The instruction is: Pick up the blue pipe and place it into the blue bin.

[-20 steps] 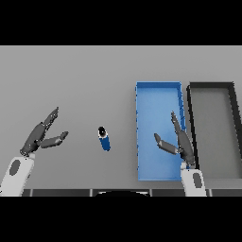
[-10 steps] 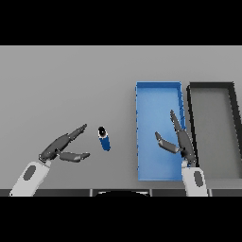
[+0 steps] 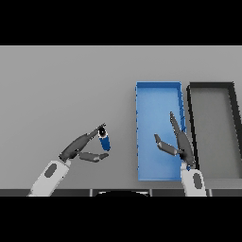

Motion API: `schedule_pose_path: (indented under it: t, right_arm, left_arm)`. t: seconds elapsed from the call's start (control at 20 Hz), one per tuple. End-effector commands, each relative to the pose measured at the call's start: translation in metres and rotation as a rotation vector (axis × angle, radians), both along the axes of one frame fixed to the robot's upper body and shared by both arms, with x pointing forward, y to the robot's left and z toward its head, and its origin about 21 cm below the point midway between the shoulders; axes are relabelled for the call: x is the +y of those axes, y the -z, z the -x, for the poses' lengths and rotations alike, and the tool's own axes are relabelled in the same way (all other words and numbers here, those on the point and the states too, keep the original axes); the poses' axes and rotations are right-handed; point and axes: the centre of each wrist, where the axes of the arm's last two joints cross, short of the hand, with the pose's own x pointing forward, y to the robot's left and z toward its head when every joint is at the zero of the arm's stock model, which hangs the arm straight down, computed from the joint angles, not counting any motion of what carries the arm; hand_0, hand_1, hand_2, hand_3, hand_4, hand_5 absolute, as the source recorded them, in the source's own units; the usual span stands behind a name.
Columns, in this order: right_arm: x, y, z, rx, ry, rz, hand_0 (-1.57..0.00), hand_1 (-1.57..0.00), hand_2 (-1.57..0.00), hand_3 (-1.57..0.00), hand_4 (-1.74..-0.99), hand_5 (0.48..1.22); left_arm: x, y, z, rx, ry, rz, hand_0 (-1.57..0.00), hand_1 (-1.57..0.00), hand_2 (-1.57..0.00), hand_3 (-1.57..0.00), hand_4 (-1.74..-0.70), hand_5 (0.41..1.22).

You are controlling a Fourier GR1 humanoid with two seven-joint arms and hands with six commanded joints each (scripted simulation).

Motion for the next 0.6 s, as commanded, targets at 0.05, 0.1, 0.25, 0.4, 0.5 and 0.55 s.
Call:
schedule_pose_path:
  t: [0.05,0.1,0.25,0.4,0.5,0.55]
  right_arm:
    - [-0.004,0.000,-0.001,0.012,0.013,0.005,0.00,0.00,0.00,0.00,-1.320,0.655]
    - [-0.006,0.001,-0.001,0.008,0.014,0.016,0.00,0.00,0.00,0.00,-1.318,0.657]
    - [-0.010,-0.002,0.002,0.010,0.012,0.011,0.00,0.00,0.00,0.00,-1.326,0.665]
    - [-0.007,-0.001,0.002,0.014,0.013,0.012,0.00,0.00,0.00,0.00,-1.319,0.664]
    - [-0.008,0.000,0.003,0.018,0.019,0.012,0.00,0.00,0.00,0.00,-1.322,0.664]
    - [-0.007,0.000,0.003,0.019,0.016,0.012,0.00,0.00,0.00,0.00,-1.320,0.664]
  left_arm:
    - [-0.010,0.007,-0.008,0.022,0.003,0.008,0.00,0.00,0.00,0.00,-1.22,0.502]
    - [-0.012,0.010,-0.012,0.029,0.004,0.011,0.00,0.00,0.00,0.00,-1.21,0.499]
    - [-0.024,0.018,-0.014,-0.006,0.017,-0.013,0.00,0.00,0.00,0.00,-1.16,0.490]
    - [-0.041,0.021,-0.019,0.028,0.030,0.040,0.00,0.00,0.00,0.00,-1.19,0.512]
    - [-0.047,0.026,-0.018,0.051,0.035,0.091,0.00,0.00,-0.08,-0.07,-1.24,0.566]
    - [-0.049,0.026,-0.021,0.053,0.034,0.101,0.00,-0.09,-0.21,-0.20,-1.28,0.607]
